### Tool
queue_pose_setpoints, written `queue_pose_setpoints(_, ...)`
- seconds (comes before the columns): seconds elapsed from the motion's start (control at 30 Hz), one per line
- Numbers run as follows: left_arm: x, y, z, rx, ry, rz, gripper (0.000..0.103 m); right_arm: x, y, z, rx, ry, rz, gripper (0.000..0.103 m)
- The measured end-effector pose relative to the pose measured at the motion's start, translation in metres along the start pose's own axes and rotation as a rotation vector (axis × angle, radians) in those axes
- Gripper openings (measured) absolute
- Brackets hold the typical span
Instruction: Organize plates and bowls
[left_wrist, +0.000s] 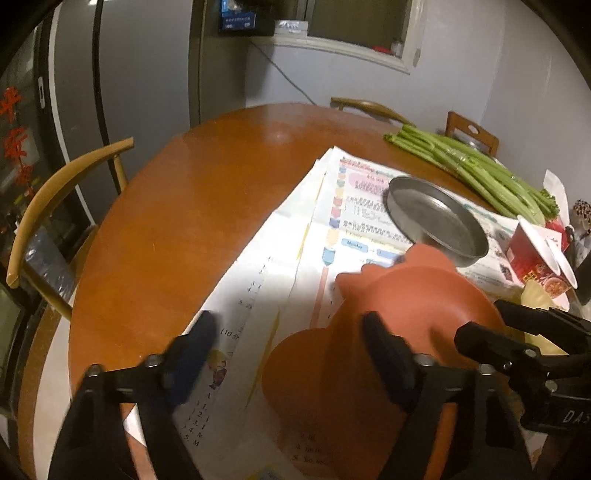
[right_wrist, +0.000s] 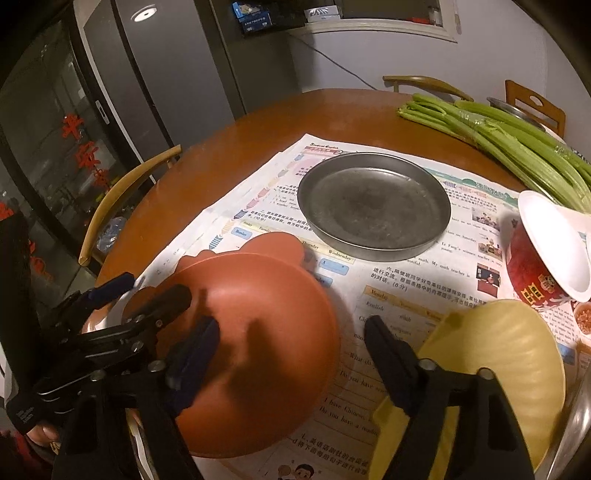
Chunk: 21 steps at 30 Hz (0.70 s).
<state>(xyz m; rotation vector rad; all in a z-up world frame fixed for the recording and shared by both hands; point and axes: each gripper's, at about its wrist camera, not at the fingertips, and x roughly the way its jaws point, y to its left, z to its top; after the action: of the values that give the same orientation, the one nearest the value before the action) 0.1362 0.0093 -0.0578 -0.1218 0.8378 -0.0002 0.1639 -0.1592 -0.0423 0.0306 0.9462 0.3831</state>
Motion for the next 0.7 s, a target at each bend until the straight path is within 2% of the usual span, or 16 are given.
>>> queue_pose_setpoints(0.07,-0.001,-0.001,0.000,0.009,0.005,-0.016,0.071,0.002,-0.002,-0.001,0.012,0.015,0.005,0.072)
queue_pose_setpoints(0.13,0.000,-0.004,0.001,0.025,0.014,-0.026,0.066,0.004,-0.005,-0.001,0.023,0.019,0.014,0.066)
queue_pose_setpoints(0.2,0.000,-0.005,0.001,0.030,0.015,-0.019,0.066,0.004,-0.007,-0.002,0.037,0.018,0.022,0.064)
queue_pose_setpoints(0.33,-0.001,-0.006,0.002,0.034,0.018,-0.009,0.062,0.006,-0.009,0.000,0.065,0.034,0.079,0.049)
queue_pose_setpoints(0.4,-0.001,-0.006,0.003,0.030,0.013,-0.003,0.056,0.006,-0.008,0.000,0.062,0.032,0.074,0.047)
queue_pose_setpoints(0.43,-0.002,-0.006,0.003,0.030,0.010,0.001,0.052,0.006,-0.007,0.000,0.058,0.033,0.072,0.042)
queue_pose_setpoints(0.53,-0.002,-0.004,0.005,0.019,0.010,-0.003,0.051,0.008,-0.008,0.000,0.060,0.038,0.066,0.032)
queue_pose_setpoints(0.7,-0.003,-0.001,0.006,0.013,0.018,-0.029,0.047,0.009,-0.013,0.002,0.086,0.043,0.054,0.024)
